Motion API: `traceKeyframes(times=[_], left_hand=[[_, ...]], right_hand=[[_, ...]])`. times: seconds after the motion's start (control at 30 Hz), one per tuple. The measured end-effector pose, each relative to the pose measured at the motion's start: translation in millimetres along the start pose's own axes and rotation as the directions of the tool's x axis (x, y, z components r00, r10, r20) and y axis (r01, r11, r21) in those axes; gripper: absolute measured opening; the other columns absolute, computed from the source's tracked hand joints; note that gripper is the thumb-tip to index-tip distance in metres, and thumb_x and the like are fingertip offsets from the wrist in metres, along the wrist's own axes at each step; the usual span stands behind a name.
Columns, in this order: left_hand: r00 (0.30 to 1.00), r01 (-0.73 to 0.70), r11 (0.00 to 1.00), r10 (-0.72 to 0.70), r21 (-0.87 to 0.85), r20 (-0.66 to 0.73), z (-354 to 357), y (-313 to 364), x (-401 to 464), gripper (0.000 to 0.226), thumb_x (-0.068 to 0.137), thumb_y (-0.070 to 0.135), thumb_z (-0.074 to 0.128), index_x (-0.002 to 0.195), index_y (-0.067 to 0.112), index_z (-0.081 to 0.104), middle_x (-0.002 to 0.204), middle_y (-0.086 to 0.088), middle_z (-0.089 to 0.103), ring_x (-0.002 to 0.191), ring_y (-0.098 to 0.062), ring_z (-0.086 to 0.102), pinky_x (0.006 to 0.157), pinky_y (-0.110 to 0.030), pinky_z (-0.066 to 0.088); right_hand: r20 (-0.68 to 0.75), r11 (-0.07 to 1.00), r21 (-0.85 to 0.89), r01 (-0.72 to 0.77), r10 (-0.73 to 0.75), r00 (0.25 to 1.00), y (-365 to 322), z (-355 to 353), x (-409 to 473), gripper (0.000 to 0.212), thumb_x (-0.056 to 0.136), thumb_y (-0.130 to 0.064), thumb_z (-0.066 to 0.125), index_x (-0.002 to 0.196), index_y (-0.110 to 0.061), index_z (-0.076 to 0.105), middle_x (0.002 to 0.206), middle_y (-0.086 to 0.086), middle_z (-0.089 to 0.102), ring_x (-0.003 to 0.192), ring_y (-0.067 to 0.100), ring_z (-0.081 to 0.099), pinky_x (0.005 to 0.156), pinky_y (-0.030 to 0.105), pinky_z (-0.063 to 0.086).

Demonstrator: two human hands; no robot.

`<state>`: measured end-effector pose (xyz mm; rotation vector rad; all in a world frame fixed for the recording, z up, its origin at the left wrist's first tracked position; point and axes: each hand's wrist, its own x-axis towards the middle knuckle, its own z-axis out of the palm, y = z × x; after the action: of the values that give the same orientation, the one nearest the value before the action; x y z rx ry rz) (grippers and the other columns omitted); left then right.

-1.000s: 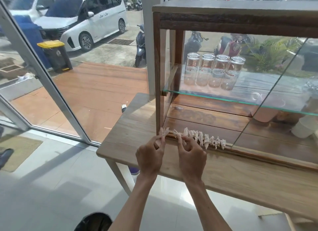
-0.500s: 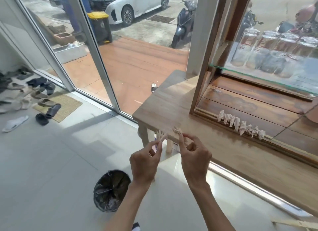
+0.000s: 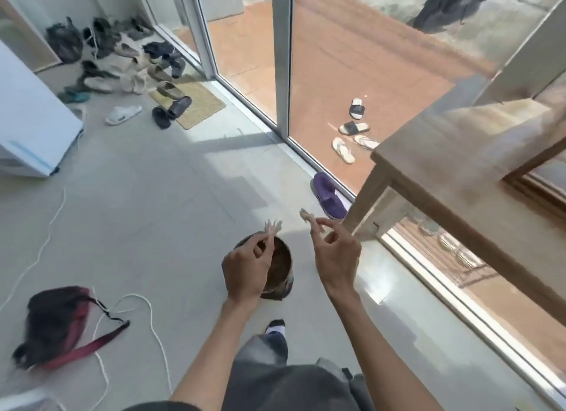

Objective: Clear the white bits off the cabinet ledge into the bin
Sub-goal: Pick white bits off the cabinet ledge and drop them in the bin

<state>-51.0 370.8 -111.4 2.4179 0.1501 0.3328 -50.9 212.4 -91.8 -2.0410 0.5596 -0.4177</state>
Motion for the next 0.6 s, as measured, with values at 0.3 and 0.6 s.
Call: traceKeyframes(times=[0.3,0.6], left_hand=[[0.985,0.148,0.982,-0.158,0.117,0.074,3.7,-89.0,1.1,0.009,0.085,0.029,0.075,0.077,0.025,0.076,0.042,0.007,0.04,0.041,-0.022,0.042,0.048,-0.025,0.032],[0.938,0.196,0.974,-0.22,0.114,0.269,26.1,-101.7,16.0,0.016,0.093,0.042,0.064,0.093,0.029,0.075,0.049,0.01,0.049,0.051,-0.017,0.049,0.051,-0.028,0.035]], right_hand=[[0.172,0.991,-0.076,-0.11,0.121,0.978,22.0,80.0,-28.6,0.018,0.089,-0.048,0.072,0.095,-0.031,0.078,0.052,-0.01,0.059,0.049,0.006,0.058,0.06,0.025,0.051],[0.23,0.973,-0.141,-0.184,0.213,0.949,28.9,115.7,-23.0,0.024,0.091,-0.05,0.069,0.102,-0.031,0.078,0.06,-0.008,0.064,0.06,0.011,0.065,0.066,0.033,0.057]])
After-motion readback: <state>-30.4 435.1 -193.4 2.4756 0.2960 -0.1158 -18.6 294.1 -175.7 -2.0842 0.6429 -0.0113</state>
